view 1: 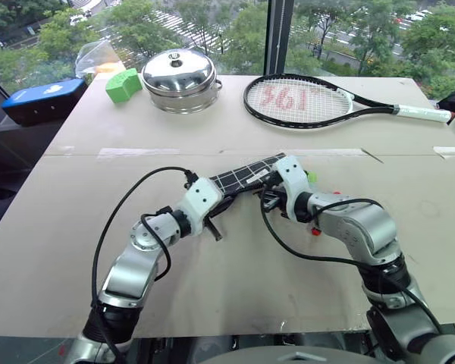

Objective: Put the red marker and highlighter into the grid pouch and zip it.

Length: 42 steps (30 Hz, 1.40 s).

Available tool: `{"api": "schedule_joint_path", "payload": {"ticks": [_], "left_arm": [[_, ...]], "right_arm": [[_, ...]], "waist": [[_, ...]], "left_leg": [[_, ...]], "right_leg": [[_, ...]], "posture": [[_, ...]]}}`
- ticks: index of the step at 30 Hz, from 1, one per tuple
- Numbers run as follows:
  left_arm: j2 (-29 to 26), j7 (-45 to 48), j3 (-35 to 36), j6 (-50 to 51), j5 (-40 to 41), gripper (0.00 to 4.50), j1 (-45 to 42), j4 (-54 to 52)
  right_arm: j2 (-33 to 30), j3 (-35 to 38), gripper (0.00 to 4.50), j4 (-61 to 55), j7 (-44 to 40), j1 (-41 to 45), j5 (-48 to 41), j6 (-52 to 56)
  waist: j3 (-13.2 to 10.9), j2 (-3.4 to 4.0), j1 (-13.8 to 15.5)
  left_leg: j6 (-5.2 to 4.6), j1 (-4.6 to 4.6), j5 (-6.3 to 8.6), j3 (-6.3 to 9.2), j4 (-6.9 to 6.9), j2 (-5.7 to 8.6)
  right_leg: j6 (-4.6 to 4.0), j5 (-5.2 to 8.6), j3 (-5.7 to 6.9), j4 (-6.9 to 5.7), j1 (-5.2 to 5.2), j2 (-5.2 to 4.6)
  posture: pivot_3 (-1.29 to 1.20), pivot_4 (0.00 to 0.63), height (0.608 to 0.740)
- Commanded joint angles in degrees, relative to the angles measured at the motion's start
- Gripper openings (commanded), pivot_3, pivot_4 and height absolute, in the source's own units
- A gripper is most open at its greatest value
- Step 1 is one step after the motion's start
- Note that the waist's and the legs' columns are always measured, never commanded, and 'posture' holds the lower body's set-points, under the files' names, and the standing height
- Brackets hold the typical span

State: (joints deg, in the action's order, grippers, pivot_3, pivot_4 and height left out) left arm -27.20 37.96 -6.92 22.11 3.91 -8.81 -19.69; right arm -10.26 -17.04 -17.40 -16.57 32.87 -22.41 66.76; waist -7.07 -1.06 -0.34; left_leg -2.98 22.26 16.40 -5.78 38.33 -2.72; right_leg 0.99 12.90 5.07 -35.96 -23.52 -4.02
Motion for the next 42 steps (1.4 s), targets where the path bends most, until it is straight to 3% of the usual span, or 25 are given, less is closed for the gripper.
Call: {"api": "schedule_joint_path", "payload": {"ticks": [1,10,15,17,20,23,24,25,26,36,42], "left_arm": [[0.2,-0.3,-1.3,-2.8,-0.7,0.0,-0.8,-0.9],[2.4,-2.1,-3.2,-5.0,-2.1,0.0,-2.3,2.4],[3.6,-3.4,-1.6,-3.2,-1.1,0.0,-1.6,1.3],[3.6,-3.6,-1.3,-2.6,-0.9,0.0,-1.2,0.6],[3.3,-3.6,-0.5,-1.9,-0.3,0.0,-1.7,0.6],[2.9,-3.1,0.3,-0.4,0.6,0.0,-3.9,1.0],[2.8,-3.1,0.3,0.0,0.9,0.0,-4.1,0.6],[2.8,-3.1,0.3,0.4,1.1,0.0,-4.4,0.2],[2.7,-3.1,0.3,0.8,1.3,0.0,-4.5,-0.1],[2.1,-2.4,-0.8,3.5,1.8,0.0,-4.9,-3.1],[2.0,-3.0,-0.6,4.6,1.9,0.0,-5.2,-3.3]], "right_arm": [[0.4,-3.3,0.07,0.9,-2.9,3.3,0.5,-1.5],[0.2,-8.9,0.07,5.7,-10.9,7.5,0.2,-1.9],[-5.8,-5.2,1.62,0.3,-15.9,5.0,-1.2,-3.7],[-8.2,-1.1,2.6,-5.0,-17.3,2.3,-4.5,-1.3],[-8.8,7.9,2.6,-11.0,-16.8,-2.9,-10.3,2.5],[-5.0,17.2,1.67,-12.0,-11.9,-6.0,-13.2,6.4],[-4.0,18.8,1.09,-12.1,-10.2,-6.3,-13.1,6.8],[-3.1,19.9,0.9,-11.8,-8.4,-6.4,-12.5,7.1],[-2.7,20.3,0.17,-11.4,-6.9,-6.3,-11.7,7.1],[3.3,21.7,0.08,-1.2,1.1,-1.0,-7.6,2.7],[3.0,21.7,0.08,-3.3,-1.9,-0.9,-12.2,5.6]], "waist": [[0.0,0.0,-0.2],[0.0,0.0,-0.3],[0.0,0.0,-0.2],[0.0,0.0,-0.1],[0.0,-0.02,-0.1],[0.0,-0.02,-0.1],[0.0,-0.01,-0.1],[0.0,0.0,-0.2],[0.0,0.01,-0.2],[0.0,0.02,-0.2],[0.0,0.03,-0.2]], "left_leg": [[0.0,0.0,0.0,0.01,0.0,0.0],[0.0,0.03,0.0,0.04,0.0,0.0],[0.0,0.07,0.0,0.08,0.0,0.0],[0.0,0.19,0.0,0.22,0.03,0.01],[0.0,0.24,0.0,0.27,0.04,0.01],[0.0,0.23,0.0,0.36,0.04,-0.01],[0.0,0.23,0.0,0.4,0.03,-0.02],[0.0,0.23,0.0,0.44,0.03,-0.02],[-0.02,0.21,0.01,0.44,0.03,-0.01],[0.13,0.22,-0.08,0.42,0.02,0.02],[0.13,0.25,-0.08,0.42,0.02,0.05]], "right_leg": [[0.0,0.0,0.0,0.0,0.0,0.0],[0.0,0.0,0.09,0.01,0.0,-0.02],[0.0,0.0,0.14,0.03,0.0,-0.03],[0.0,0.0,0.14,0.07,-0.01,-0.08],[0.0,0.0,0.14,0.09,0.0,-0.1],[-0.01,-0.01,0.19,0.05,0.0,-0.11],[-0.01,-0.01,0.21,0.01,0.0,-0.1],[-0.01,-0.01,0.22,0.01,0.0,-0.1],[-0.02,-0.01,0.21,0.01,0.0,-0.08],[-0.01,-0.01,0.18,-0.01,-0.01,0.02],[0.0,0.0,0.18,0.02,0.0,0.01]], "posture": [[0.0,0.15,0.74],[0.0,0.15,0.74],[0.0,0.15,0.74],[0.0,0.15,0.74],[0.0,0.15,0.74],[0.0,0.15,0.74],[0.0,0.15,0.74],[0.0,0.15,0.74],[0.0,0.15,0.74],[0.0,0.15,0.74],[0.0,0.15,0.74]]}}
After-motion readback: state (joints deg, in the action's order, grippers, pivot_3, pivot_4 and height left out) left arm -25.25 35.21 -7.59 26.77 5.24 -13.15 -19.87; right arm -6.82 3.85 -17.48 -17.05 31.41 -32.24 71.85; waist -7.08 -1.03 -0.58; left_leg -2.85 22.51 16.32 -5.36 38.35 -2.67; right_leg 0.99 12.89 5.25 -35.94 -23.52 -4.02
